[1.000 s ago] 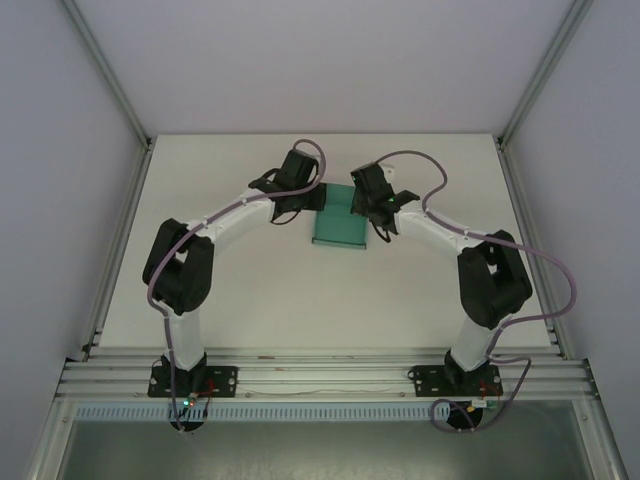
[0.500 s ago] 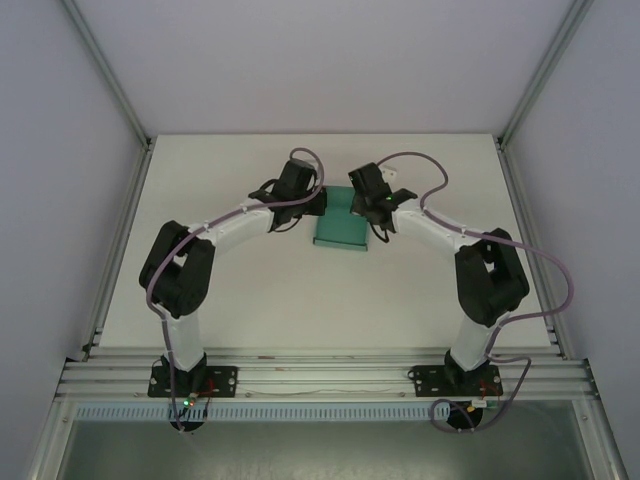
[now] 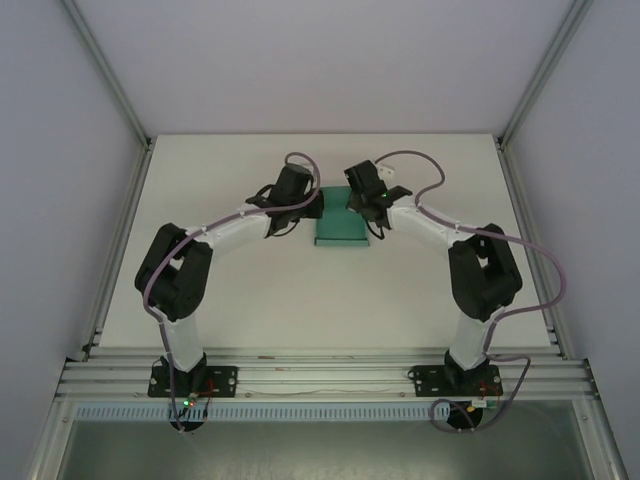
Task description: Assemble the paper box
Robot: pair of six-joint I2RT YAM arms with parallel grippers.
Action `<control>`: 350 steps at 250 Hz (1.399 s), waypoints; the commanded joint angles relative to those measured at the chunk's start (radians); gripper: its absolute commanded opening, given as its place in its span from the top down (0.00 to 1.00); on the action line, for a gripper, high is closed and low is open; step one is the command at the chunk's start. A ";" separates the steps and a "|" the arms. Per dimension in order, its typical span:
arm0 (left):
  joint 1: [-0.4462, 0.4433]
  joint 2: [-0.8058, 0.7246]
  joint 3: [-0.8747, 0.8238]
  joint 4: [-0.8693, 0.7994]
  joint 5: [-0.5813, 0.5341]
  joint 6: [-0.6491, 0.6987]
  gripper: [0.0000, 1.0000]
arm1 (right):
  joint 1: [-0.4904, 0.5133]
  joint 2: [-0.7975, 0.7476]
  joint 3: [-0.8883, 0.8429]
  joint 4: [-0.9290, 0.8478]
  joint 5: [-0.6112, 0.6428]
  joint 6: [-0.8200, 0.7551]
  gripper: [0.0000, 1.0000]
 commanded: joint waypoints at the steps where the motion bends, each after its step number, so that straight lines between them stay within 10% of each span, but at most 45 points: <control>1: -0.004 -0.024 -0.101 -0.039 0.048 -0.029 0.91 | 0.016 -0.026 -0.106 0.171 -0.032 -0.010 1.00; 239: -0.091 -0.130 -0.435 0.243 0.039 -0.077 0.89 | 0.185 -0.143 -0.550 0.580 0.122 -0.265 1.00; 314: -0.093 -0.207 -0.458 0.211 0.093 -0.086 0.55 | 0.199 -0.144 -0.600 0.569 0.156 -0.304 1.00; 350: -0.093 -0.305 -0.476 0.160 0.093 -0.094 0.10 | 0.208 -0.131 -0.592 0.551 0.174 -0.319 1.00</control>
